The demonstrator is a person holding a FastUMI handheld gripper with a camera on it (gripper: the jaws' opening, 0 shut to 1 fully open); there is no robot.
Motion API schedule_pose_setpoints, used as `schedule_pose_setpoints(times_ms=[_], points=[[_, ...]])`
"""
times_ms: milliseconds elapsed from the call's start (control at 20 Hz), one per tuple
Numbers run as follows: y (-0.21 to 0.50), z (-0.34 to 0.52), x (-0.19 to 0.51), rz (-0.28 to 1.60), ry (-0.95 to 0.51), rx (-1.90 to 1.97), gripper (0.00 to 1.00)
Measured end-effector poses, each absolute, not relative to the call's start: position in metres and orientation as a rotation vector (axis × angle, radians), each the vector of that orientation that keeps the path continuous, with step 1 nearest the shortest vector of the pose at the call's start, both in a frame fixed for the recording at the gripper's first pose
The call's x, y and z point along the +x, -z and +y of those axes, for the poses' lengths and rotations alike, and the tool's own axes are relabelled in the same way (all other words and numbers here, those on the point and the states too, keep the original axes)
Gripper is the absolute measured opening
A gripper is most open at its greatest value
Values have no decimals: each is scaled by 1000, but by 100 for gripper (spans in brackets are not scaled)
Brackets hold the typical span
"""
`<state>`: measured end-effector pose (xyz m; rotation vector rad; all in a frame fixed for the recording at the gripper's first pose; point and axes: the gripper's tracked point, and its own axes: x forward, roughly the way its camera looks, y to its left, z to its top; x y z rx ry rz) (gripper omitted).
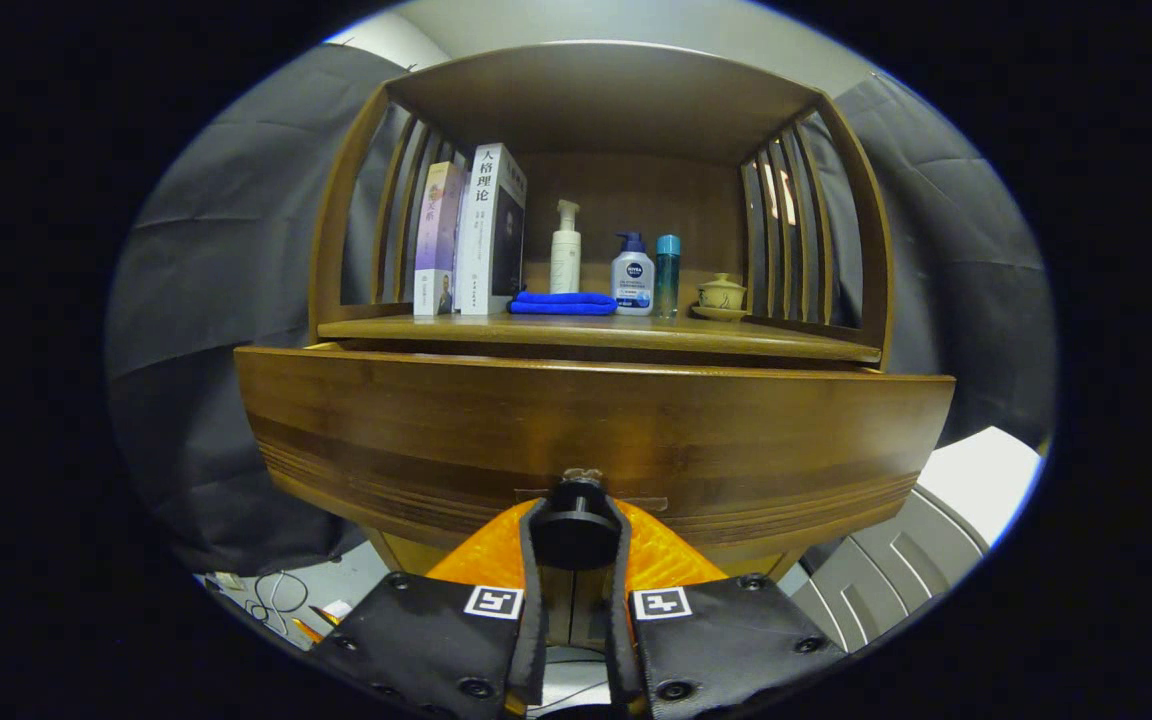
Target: Pull open the drawer, take out the items inside it, and place them on the countertop above the cabinet.
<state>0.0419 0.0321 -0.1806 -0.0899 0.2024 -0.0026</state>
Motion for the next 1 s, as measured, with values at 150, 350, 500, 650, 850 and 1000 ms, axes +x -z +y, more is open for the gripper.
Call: schedule_pose_setpoints(times_ms=[150,350,500,650,850,1000], points=[[181,32,27,214,-4,-94,26],[183,32,13,227,-6,-86,26],[189,34,-2,239,-23,-107,26],[189,35,-17,247,-46,-126,26],[192,34,-34,262,-63,-114,26],[193,36,-42,251,-67,-125,26]])
